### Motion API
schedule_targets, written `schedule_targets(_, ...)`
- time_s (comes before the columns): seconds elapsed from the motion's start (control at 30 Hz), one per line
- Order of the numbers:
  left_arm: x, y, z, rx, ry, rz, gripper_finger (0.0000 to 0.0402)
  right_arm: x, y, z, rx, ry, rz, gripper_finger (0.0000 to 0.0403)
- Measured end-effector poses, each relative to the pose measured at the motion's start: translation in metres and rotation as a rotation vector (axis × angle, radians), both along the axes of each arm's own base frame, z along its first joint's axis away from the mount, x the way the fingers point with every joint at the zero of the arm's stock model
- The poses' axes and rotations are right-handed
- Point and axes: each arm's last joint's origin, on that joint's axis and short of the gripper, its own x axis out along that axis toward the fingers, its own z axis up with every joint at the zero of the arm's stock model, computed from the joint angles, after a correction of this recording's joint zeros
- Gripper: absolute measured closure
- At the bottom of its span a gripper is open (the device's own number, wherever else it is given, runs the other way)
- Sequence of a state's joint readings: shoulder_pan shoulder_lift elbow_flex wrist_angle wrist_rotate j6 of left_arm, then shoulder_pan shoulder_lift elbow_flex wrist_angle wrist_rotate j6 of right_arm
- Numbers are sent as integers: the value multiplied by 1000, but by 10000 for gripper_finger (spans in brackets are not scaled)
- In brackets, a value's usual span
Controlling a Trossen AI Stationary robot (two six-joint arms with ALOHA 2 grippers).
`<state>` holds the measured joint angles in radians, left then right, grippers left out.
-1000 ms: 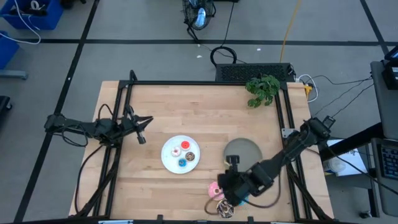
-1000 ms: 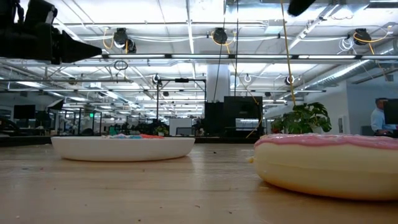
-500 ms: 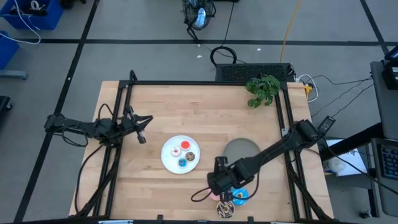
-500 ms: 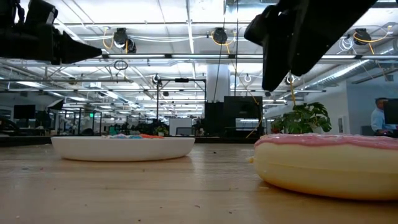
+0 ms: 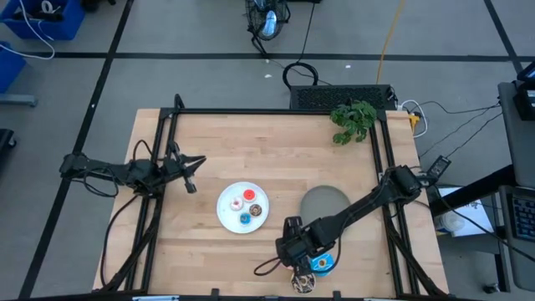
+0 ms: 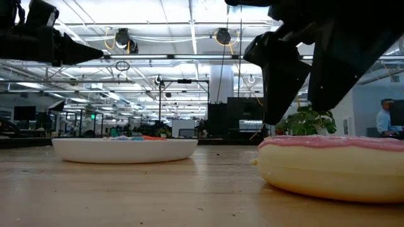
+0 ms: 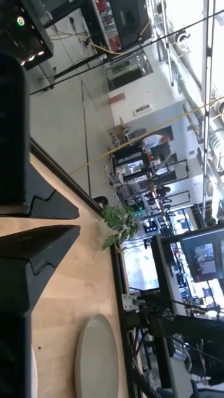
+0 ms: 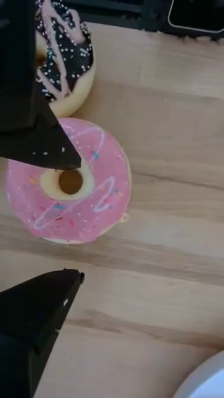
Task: Pick & Place donuts
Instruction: Put the large pink doughnut on the gray plate
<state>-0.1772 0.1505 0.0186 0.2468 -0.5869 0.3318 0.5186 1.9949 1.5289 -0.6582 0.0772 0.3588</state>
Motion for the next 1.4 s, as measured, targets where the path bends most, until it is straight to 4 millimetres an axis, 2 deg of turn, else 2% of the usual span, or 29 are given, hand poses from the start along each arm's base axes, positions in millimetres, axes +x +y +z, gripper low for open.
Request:
schedule_targets(0.6, 0, 0, -1, 5, 13, 0, 369, -13, -8, -42, 15, -17, -6, 152)
schedule_targets(0.77, 0, 0, -1, 6, 14, 0, 369, -15, -11, -45, -3, -12, -3, 157)
schedule_targets(0.9, 0, 0, -1, 7, 14, 0, 369, -12, -15, -46, -31, -29, -21, 200)
schedule_targets(1.2, 0, 0, -1, 7, 15, 1, 369, -8, -25, -39, -37, -56, -41, 379)
schedule_targets(1.27, 0, 0, -1, 8, 18, 1, 369, -9, -29, -28, -32, -77, -44, 391)
schedule_targets(1.4, 0, 0, -2, 8, 19, 0, 369, -13, -39, 7, -5, -137, -65, 376)
